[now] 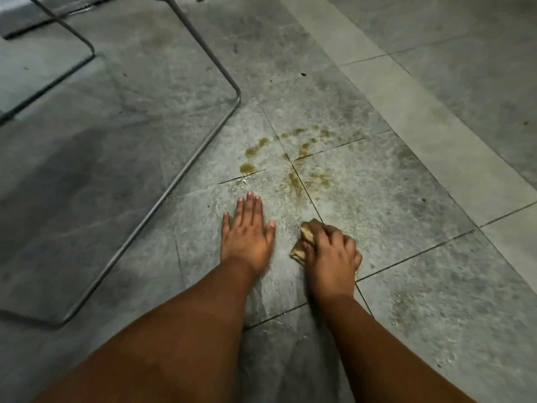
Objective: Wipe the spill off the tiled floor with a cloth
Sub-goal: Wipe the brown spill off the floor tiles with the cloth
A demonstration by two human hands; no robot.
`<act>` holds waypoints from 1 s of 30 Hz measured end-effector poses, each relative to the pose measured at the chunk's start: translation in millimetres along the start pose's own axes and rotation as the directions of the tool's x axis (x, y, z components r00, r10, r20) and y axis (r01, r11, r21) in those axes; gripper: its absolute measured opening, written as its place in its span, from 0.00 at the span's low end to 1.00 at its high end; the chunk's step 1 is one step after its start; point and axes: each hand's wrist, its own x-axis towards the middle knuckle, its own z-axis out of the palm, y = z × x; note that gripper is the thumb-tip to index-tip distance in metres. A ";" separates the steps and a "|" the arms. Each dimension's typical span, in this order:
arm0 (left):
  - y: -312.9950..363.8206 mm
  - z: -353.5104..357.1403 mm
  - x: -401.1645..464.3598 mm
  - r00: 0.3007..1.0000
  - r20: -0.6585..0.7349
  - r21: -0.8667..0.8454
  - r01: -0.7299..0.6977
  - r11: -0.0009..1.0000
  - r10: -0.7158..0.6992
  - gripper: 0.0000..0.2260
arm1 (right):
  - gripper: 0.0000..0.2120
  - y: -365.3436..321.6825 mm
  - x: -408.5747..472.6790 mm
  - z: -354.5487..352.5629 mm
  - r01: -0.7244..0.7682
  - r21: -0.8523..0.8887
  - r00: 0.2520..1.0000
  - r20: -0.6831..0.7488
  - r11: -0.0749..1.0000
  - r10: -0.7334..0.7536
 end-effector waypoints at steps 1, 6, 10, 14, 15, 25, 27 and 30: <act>-4.8 2.4 7.7 1.000 -0.016 -0.013 0.004 1.000 -0.004 0.28 | 0.19 2.4 7.0 2.9 0.053 -0.021 0.999 -0.006 0.998 -0.053; -20.2 23.9 23.7 0.997 -0.054 0.010 0.051 0.999 -0.050 0.31 | 0.17 3.5 48.5 12.1 0.212 -0.085 0.976 -0.037 0.974 -0.215; -17.8 26.4 24.6 0.993 -0.104 0.008 0.064 0.998 -0.063 0.32 | 0.16 -11.9 97.6 15.5 0.238 -0.108 0.969 -0.042 0.965 -0.244; -18.8 23.7 25.3 0.993 -0.098 0.006 0.072 0.997 -0.071 0.33 | 0.16 -36.6 129.4 24.9 0.130 -0.097 0.989 -0.057 0.987 -0.136; -18.0 23.6 25.1 0.993 -0.095 0.004 0.071 0.997 -0.070 0.33 | 0.16 -39.6 130.1 25.8 0.096 -0.087 0.993 -0.064 0.992 -0.101; -20.4 23.9 26.5 0.993 -0.079 -0.027 0.081 0.996 -0.083 0.33 | 0.17 -39.1 74.6 21.1 0.158 -0.090 0.987 -0.009 0.983 -0.160; -19.9 23.9 28.2 0.992 -0.091 -0.042 0.079 0.996 -0.083 0.33 | 0.16 -38.3 107.7 21.9 0.177 -0.096 0.984 0.003 0.979 -0.178; -19.0 23.1 27.7 0.992 -0.098 -0.055 0.080 0.995 -0.085 0.32 | 0.16 -40.0 167.0 20.5 0.115 -0.073 0.992 -0.039 0.991 -0.118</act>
